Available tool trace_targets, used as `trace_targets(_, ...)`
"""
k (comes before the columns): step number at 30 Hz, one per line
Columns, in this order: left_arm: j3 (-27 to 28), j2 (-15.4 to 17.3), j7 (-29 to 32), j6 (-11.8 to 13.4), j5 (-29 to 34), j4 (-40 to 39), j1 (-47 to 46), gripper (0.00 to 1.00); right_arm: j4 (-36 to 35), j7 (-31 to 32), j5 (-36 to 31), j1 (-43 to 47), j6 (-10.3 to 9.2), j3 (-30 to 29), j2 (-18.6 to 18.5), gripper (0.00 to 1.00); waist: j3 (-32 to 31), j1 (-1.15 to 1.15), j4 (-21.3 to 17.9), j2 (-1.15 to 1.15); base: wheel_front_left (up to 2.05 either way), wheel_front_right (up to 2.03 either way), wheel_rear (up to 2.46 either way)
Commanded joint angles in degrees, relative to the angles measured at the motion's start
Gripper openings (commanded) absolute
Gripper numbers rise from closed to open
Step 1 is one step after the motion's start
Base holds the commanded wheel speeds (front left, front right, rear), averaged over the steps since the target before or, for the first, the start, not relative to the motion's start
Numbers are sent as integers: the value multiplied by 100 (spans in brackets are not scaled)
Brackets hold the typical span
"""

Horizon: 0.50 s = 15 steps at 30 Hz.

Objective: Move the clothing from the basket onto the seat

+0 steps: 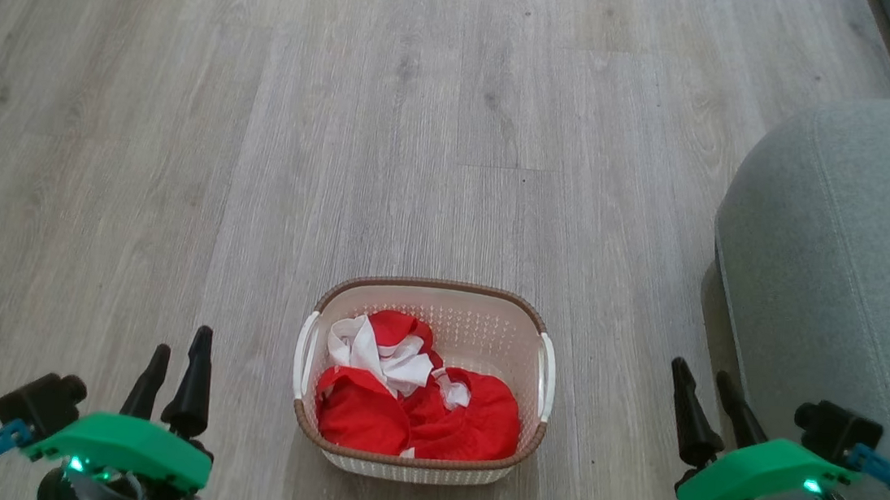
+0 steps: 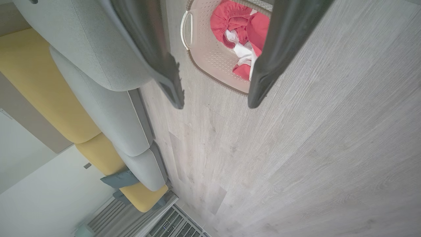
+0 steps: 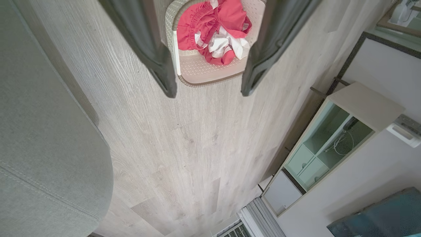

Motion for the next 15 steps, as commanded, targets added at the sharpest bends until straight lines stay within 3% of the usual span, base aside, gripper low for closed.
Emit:
trace_targets(1, 77, 59, -96, -34, 166, -226, -307, 100, -150, -94, -169, -309, -1, 121, -89, 100, -2, 0, 1, 0, 0, 0, 0)
trace_targets(15, 50, 65, -330, -42, 1250, -261, -320, 100, 14, -330, -1014, -366, -1, 268, -66, 100, -15, 0, -10, 0, 0, 0, 0)
